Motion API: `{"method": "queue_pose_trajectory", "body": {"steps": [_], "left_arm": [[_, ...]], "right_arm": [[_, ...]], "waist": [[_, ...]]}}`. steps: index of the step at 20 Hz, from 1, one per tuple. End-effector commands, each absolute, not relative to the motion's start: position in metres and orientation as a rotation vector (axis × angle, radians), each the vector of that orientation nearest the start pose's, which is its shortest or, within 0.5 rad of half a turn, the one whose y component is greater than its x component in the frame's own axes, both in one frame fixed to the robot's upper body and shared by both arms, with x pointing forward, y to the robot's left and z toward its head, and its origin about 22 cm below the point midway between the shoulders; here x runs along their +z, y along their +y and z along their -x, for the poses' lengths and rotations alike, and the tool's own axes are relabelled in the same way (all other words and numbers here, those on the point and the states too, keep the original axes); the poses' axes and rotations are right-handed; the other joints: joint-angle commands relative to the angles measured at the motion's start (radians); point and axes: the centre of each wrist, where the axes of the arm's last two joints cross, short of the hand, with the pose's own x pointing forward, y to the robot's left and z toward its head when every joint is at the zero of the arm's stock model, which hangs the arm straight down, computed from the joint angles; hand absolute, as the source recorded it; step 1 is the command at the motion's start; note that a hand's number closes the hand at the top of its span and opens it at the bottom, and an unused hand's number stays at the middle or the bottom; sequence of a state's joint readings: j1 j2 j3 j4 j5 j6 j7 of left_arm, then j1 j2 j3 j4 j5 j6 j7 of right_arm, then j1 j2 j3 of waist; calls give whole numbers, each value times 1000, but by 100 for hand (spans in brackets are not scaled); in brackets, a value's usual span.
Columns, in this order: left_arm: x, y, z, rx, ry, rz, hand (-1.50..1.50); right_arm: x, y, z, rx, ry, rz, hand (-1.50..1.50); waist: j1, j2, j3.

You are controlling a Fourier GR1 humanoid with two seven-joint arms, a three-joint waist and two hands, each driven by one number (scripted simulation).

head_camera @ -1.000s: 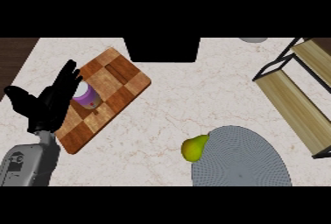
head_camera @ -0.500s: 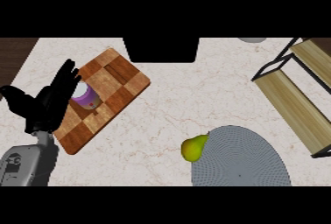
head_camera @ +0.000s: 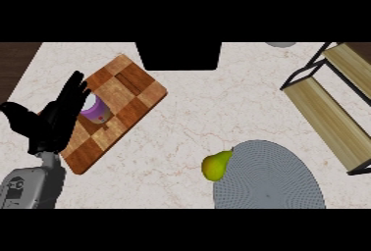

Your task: Pick the croissant from the placemat and place it in the tiered shelf

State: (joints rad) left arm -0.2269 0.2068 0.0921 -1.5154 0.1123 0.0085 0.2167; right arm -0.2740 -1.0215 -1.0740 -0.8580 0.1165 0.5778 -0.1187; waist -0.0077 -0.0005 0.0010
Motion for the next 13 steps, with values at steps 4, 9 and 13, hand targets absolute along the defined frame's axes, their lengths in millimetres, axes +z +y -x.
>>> {"method": "queue_pose_trajectory", "body": {"steps": [4, 9, 13], "left_arm": [[62, 286, -289, -23, -1534, -112, 0], [64, 290, -287, -37, -1529, -101, 0], [57, 291, -295, -33, -1534, -104, 0]], "right_arm": [[255, -661, -70, -52, -1705, 700, -150], [246, -665, -48, 56, -1757, 708, -150], [238, -662, -50, 147, -1747, 720, -150]], "waist": [[-17, -3, 2], [-12, -3, 2], [-13, 0, 3]]}}
